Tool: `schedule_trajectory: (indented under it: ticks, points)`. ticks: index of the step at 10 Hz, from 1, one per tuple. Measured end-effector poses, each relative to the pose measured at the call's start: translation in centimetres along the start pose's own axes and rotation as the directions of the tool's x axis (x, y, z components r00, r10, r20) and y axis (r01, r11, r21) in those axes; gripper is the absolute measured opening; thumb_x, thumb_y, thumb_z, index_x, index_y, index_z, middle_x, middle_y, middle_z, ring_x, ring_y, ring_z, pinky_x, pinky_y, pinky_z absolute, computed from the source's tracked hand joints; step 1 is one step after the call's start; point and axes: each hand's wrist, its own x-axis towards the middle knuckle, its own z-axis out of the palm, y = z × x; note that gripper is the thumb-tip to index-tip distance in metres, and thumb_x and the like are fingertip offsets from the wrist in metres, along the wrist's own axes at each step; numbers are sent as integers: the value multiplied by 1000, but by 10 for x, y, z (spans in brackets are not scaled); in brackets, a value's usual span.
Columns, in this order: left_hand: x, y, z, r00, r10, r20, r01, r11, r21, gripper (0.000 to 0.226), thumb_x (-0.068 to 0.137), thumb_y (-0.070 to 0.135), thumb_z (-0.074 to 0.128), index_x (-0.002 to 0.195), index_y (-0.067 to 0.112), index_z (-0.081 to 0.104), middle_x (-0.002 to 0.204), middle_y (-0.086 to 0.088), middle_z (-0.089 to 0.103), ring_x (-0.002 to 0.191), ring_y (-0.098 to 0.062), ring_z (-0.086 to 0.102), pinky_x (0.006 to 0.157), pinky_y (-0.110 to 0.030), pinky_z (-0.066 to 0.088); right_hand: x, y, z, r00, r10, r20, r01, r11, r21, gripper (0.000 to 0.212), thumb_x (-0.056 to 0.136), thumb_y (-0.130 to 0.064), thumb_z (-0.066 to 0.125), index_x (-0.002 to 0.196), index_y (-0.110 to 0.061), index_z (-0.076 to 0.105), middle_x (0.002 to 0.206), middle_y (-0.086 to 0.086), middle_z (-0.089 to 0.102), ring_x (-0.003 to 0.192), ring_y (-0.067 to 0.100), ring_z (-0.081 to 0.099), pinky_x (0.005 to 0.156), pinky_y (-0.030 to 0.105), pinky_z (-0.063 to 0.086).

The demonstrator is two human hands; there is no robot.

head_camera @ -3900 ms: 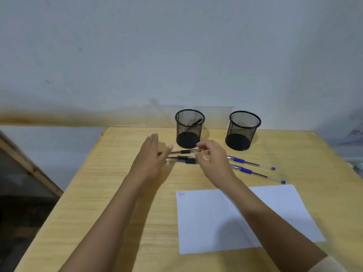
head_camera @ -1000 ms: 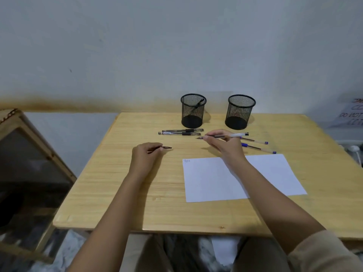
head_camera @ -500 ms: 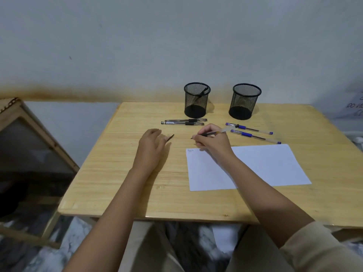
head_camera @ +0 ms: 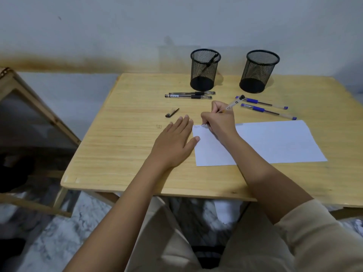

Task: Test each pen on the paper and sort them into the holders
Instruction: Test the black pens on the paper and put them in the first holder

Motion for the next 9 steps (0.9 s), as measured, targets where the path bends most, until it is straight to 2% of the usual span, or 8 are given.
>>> schedule_trajectory:
  ticks: [3, 5, 7, 8, 9]
  points:
    - [1, -1, 2, 1000, -3, -5, 3, 1000, 27, 61, 98, 50, 20, 150, 23, 3, 159, 8, -5, 144, -4, -8, 117, -26, -5, 8, 8, 4, 999, -8, -48, 6, 999, -53, 37, 59, 8, 59, 51, -15, 31, 49, 2, 32, 47, 15, 34, 50, 27, 36]
    - [1, -1, 1, 1000, -7, -2, 7, 1000, 29, 61, 98, 50, 20, 150, 23, 3, 159, 9, -5, 144, -3, -8, 118, -27, -3, 7, 7, 3, 999, -14, -37, 12, 998, -62, 37, 62, 7, 60, 52, -15, 32, 50, 4, 34, 46, 16, 35, 47, 24, 35]
    - [1, 0, 0, 1000, -8, 1, 8, 999, 31, 61, 98, 49, 19, 150, 23, 3, 158, 8, -5, 144, -4, -8, 118, -27, -3, 4, 6, 6, 997, -57, -43, 52, 991, -122, 37, 64, 6, 61, 55, -14, 31, 52, 2, 31, 49, 14, 32, 51, 26, 35]
    - [1, 0, 0, 1000, -5, 3, 5, 999, 37, 61, 98, 50, 19, 150, 23, 2, 158, 8, -5, 144, -4, -8, 118, -27, -3, 5, 6, 5, 996, -67, -56, 58, 988, -140, 34, 64, 6, 60, 57, -12, 31, 57, 7, 29, 56, 22, 31, 53, 29, 31]
    - [1, 0, 1, 1000, -5, 4, 4, 999, 39, 61, 97, 50, 18, 150, 24, 2, 158, 8, -5, 144, -4, -8, 118, -27, -4, 3, 6, 5, 995, -76, -68, 66, 988, -140, 35, 66, 5, 61, 56, -13, 32, 57, 6, 31, 55, 20, 32, 53, 28, 32]
